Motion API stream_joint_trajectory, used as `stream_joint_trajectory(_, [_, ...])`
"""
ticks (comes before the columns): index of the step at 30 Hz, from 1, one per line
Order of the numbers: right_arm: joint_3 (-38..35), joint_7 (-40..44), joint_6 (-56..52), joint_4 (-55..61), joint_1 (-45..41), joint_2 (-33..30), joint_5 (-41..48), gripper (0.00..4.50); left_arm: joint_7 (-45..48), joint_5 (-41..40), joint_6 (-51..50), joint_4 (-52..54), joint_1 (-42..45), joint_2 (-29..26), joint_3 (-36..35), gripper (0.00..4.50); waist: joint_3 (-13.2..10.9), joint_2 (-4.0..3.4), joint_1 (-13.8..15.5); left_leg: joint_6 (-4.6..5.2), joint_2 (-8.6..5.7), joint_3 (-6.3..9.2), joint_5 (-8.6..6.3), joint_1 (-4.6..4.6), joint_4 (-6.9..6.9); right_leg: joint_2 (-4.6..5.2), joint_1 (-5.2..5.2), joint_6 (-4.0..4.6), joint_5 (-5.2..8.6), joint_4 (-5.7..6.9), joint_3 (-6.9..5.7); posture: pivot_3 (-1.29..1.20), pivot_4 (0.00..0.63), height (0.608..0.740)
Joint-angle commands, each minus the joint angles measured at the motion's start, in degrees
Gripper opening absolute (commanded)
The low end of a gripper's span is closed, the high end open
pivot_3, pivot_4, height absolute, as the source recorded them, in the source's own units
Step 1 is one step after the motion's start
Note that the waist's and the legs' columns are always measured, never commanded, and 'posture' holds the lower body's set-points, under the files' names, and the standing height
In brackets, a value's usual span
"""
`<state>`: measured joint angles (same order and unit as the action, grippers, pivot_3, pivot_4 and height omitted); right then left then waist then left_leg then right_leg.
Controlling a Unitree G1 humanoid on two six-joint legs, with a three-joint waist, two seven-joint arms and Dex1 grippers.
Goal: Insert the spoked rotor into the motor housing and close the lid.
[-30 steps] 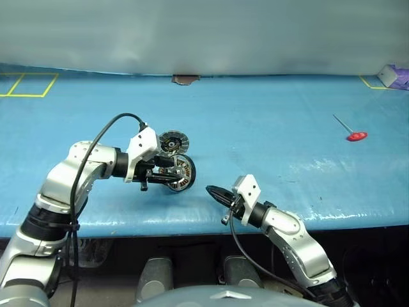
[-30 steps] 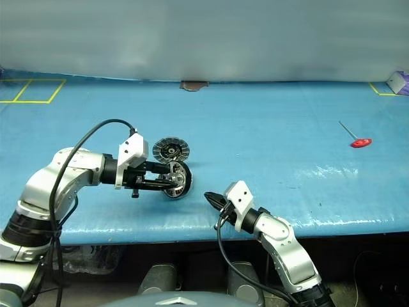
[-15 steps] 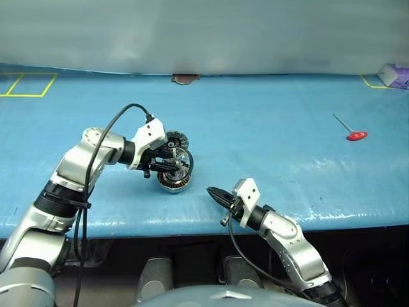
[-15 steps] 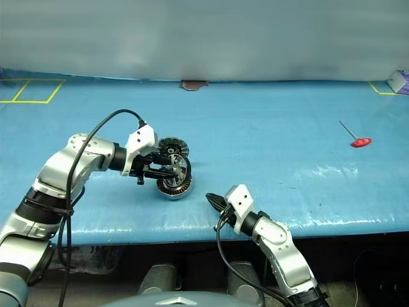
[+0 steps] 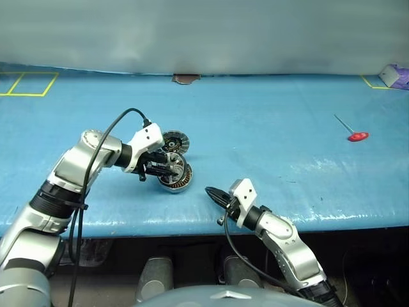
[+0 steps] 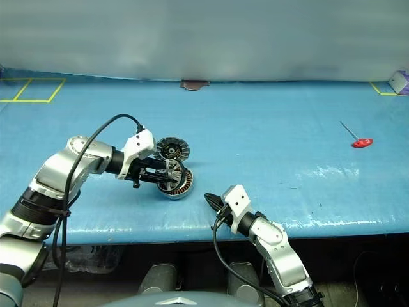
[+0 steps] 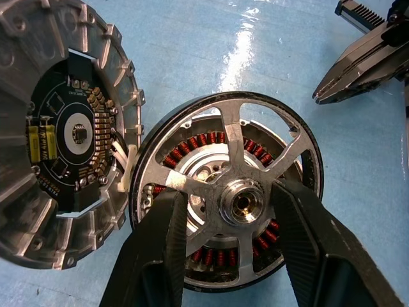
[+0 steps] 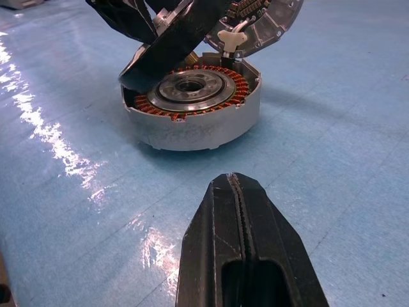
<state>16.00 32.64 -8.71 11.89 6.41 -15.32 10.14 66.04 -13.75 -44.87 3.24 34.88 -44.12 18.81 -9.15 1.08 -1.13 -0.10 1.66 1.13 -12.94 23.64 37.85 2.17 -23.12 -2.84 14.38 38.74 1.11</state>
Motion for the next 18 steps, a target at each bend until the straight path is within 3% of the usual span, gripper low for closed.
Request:
stream_joint_trajectory(1, [-0.35, 0.06, 0.95, 1.25, 0.06, 0.21, 0.28, 0.0, 0.49, 0.24, -0.15, 1.31, 0.67, -0.39, 0.15, 1.75, 0.0, 0.0, -0.03, 0.0, 0.0, 0.0, 0.0, 0.0, 0.0, 0.0, 0.0, 0.0, 0.0, 0.0, 0.0, 0.0, 0.15, 0.74])
stream_joint_trajectory(18, [0.33, 0.05, 1.34, 0.22, 0.25, 0.78, -0.51, 0.0, 2.33, 1.31, -0.2, -0.27, 2.61, -2.36, 0.64, 1.75, 0.0, 0.0, -0.09, 0.0, 0.0, -0.01, 0.0, 0.05, -0.02, -0.01, -0.07, 0.01, 0.0, 0.0, 0.01, 0.0, 0.15, 0.74])
